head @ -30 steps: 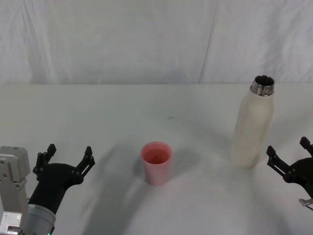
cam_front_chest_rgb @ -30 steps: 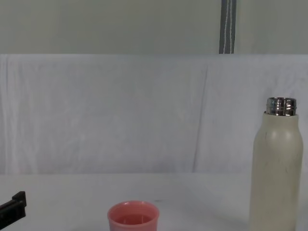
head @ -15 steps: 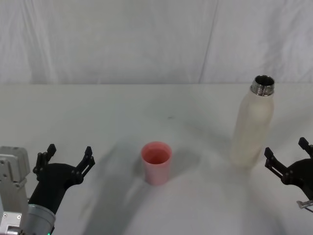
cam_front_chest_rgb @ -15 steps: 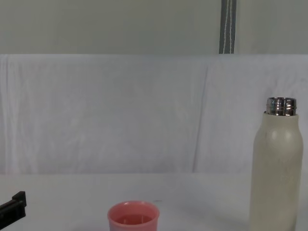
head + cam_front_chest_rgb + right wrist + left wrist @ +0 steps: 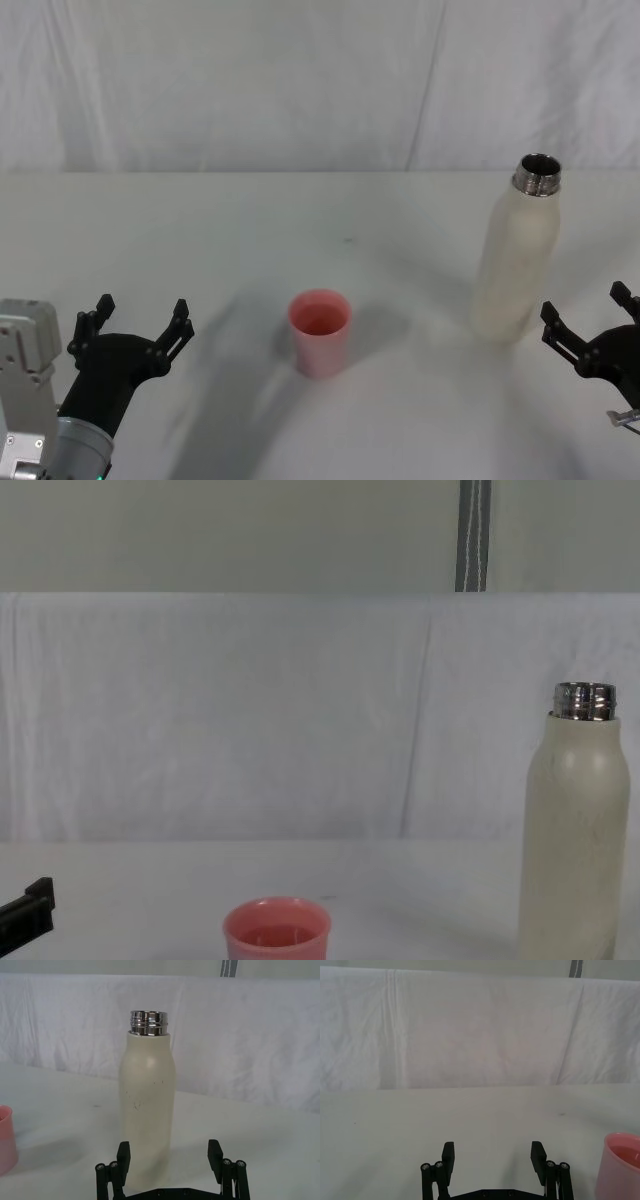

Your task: Grasp the thermos with one hand and pour water into the cup lid.

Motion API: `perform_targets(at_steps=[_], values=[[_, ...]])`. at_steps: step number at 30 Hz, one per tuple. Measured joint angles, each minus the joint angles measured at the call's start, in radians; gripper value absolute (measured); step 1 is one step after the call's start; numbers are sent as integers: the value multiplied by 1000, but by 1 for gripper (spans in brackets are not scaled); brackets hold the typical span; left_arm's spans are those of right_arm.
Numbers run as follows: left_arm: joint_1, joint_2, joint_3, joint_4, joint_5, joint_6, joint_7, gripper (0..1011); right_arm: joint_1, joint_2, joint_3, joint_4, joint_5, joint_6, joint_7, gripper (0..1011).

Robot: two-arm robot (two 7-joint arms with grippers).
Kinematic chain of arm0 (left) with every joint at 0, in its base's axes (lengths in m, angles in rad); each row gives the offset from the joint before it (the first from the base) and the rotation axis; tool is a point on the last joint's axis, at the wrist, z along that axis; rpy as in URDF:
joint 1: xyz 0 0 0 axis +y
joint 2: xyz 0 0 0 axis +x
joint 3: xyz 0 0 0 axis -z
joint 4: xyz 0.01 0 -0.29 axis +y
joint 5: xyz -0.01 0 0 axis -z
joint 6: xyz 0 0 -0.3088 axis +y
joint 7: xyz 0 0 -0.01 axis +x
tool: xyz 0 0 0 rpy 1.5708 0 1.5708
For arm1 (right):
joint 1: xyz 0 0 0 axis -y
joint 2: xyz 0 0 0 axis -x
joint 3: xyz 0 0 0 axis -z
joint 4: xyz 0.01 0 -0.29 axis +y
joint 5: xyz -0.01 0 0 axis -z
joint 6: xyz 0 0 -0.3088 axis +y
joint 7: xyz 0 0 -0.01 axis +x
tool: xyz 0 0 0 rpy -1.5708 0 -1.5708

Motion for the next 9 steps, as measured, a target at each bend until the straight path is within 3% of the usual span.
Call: perform_targets(at_steps=[9], values=[[0,0,0,0,0,0,0,1001,1,1,0,1,1,-1,1,1000]])
